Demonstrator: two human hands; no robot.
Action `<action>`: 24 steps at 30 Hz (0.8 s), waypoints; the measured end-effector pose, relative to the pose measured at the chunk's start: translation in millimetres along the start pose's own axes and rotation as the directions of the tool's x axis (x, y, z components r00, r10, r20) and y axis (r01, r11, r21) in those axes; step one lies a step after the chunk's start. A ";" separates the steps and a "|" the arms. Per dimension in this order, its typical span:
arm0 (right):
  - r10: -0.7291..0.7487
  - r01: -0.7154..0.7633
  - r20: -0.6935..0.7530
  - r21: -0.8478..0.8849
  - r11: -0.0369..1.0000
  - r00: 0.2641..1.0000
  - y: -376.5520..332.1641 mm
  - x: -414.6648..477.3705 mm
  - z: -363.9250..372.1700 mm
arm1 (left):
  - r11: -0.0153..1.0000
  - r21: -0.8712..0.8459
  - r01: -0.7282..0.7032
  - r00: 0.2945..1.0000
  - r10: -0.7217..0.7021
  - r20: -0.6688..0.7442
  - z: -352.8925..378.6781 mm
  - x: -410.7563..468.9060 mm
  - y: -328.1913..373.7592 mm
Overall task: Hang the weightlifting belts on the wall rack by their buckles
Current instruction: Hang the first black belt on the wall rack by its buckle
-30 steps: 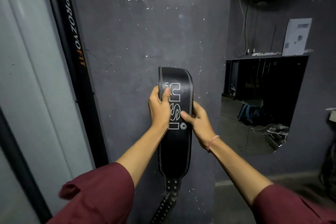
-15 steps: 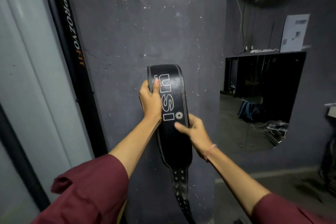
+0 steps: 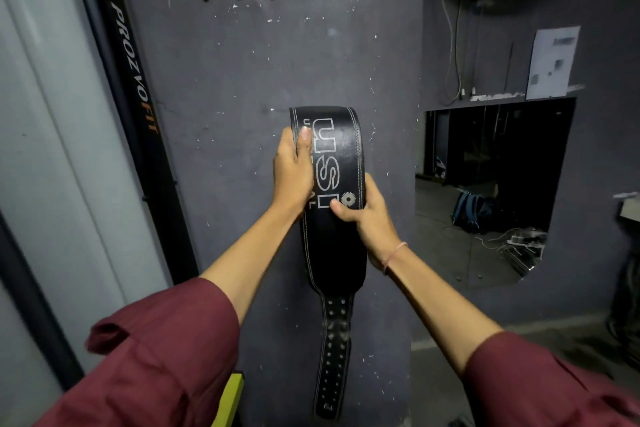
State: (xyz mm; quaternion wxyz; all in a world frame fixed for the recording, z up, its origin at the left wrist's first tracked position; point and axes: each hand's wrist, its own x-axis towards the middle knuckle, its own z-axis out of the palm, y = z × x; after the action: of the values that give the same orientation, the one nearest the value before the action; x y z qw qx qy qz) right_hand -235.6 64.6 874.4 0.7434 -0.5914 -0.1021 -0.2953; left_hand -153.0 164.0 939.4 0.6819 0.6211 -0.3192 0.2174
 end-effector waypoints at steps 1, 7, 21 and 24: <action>-0.025 0.025 -0.005 -0.009 1.000 1.000 -4.6 2.7 1.3 | 1.000 0.007 0.002 1.000 -0.002 0.009 -1.5 1.2 -1.5; -0.116 0.117 -0.056 0.028 0.993 0.992 -22.6 19.3 13.6 | 0.989 0.143 -0.041 0.999 0.043 -0.009 -2.6 -40.2 -19.3; -0.097 0.106 -0.110 0.083 0.991 0.989 -42.2 39.7 9.7 | 0.933 0.127 0.337 0.934 -0.349 0.080 -1.3 -161.3 -73.5; -0.104 0.113 -0.109 0.079 0.990 0.989 -46.6 35.6 5.1 | 0.961 0.128 0.246 0.969 -0.248 0.003 -0.1 -135.7 -49.9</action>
State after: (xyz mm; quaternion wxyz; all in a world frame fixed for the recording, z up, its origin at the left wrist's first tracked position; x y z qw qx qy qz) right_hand -231.9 52.3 931.8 0.7551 -0.5364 -0.1077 -0.3613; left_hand -213.6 171.0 808.3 0.6599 0.7002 -0.2311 0.1446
